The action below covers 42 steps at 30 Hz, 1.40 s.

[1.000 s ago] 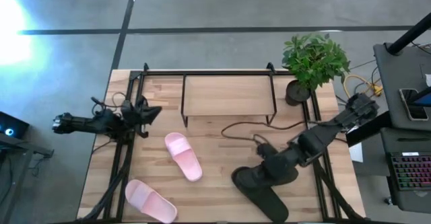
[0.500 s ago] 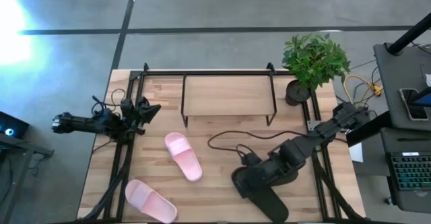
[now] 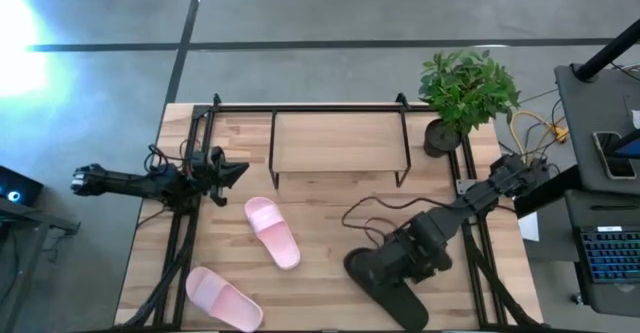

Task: Pick and place slides into the shelf
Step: Put the top black slide under the shelf

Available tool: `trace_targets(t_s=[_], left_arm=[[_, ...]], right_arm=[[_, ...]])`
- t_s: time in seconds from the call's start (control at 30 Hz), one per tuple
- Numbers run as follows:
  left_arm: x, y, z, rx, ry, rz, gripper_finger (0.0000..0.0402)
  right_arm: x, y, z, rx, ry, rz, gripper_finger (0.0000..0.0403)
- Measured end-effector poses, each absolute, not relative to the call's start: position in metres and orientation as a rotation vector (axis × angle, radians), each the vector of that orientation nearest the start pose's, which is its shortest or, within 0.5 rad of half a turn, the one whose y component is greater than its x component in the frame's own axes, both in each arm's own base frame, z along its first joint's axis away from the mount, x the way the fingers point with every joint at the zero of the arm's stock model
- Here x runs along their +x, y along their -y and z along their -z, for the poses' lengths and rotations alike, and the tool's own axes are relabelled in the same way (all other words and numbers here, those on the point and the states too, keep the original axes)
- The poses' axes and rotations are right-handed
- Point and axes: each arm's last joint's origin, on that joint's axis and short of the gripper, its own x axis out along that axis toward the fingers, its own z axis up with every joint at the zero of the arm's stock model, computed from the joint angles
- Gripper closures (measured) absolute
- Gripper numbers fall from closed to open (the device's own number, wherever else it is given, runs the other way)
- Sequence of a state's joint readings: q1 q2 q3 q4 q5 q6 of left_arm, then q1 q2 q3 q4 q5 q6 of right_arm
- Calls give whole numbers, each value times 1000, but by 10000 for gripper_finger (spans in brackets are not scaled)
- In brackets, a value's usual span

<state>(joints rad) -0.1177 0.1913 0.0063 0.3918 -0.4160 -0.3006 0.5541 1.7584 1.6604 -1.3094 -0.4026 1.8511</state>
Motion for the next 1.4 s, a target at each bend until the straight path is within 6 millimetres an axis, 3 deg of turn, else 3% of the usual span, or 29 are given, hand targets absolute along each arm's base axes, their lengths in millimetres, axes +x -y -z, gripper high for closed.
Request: trace_targets(t_s=[0.17, 0.37, 0.5, 0.7, 1.07, 1.23, 1.4], left_arm=[[108, 1, -185, -344, 218, -269, 402], [109, 1, -183, -333, 196, -273, 402], [109, 1, -183, -313, 195, -275, 402], [109, 1, -183, -316, 201, -274, 402], [110, 1, -183, -314, 192, -276, 402], [110, 1, -183, -318, 194, -275, 402], [109, 1, -185, -322, 202, -273, 402]], right_arm=[[266, -169, -298, 997, -1489, 1038, 192], [277, -173, -272, 616, -1555, 884, 192], [287, -179, -246, 461, -1660, 822, 193], [295, -186, -220, 489, -1725, 924, 193], [281, -193, -206, 654, -1736, 1207, 197], [267, -196, -204, 684, -1737, 1283, 243], [252, -194, -206, 706, -1702, 1352, 326]])
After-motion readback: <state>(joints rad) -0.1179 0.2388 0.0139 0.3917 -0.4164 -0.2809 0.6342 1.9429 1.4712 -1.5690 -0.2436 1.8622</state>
